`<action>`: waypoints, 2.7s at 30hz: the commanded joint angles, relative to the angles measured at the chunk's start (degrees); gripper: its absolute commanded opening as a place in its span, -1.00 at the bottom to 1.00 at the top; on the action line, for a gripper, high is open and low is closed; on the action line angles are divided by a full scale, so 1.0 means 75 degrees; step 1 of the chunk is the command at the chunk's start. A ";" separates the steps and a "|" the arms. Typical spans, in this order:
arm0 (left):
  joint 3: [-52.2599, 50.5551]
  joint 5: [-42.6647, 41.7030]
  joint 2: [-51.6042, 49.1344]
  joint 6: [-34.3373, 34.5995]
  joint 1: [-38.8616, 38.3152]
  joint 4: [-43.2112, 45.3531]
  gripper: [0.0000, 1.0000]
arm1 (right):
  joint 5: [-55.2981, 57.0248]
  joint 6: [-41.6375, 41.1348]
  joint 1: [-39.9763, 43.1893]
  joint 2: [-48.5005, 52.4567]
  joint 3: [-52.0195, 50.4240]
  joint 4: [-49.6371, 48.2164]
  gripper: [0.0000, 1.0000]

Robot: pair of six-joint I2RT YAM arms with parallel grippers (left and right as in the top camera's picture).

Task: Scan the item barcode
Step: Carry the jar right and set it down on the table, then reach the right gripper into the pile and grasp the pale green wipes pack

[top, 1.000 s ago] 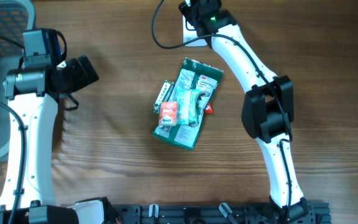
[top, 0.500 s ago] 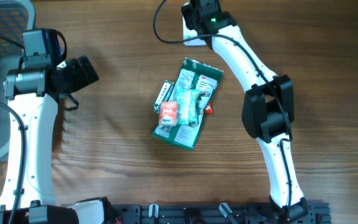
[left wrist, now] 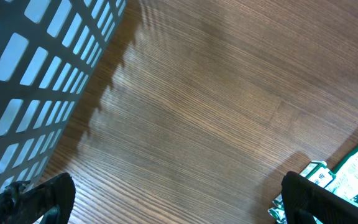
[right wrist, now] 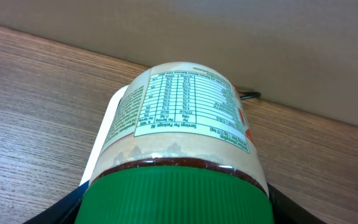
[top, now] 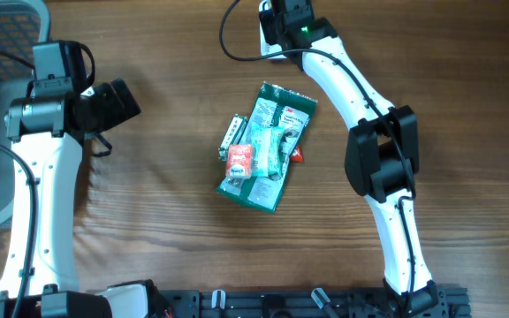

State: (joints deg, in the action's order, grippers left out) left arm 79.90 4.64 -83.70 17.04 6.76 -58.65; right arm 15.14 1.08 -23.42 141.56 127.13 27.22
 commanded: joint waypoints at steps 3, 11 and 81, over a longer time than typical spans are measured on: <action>0.0099 -0.0035 -0.0050 0.0012 0.0029 0.0020 1.00 | -0.0254 -0.0466 0.0160 -0.0090 -0.0061 -0.0364 -0.91; 0.0099 -0.0035 -0.0050 0.0012 0.0029 0.0020 1.00 | -0.0350 -0.0970 0.0816 -0.1932 0.0012 0.0216 -0.91; 0.0099 -0.0035 -0.0050 0.0012 0.0029 0.0020 1.00 | -0.4759 -0.2838 -0.0329 -0.3646 -0.4462 0.4686 0.03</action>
State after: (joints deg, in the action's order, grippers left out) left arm 79.90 4.62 -83.70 17.04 6.76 -58.65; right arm -24.80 -14.39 -23.38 113.45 97.45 65.65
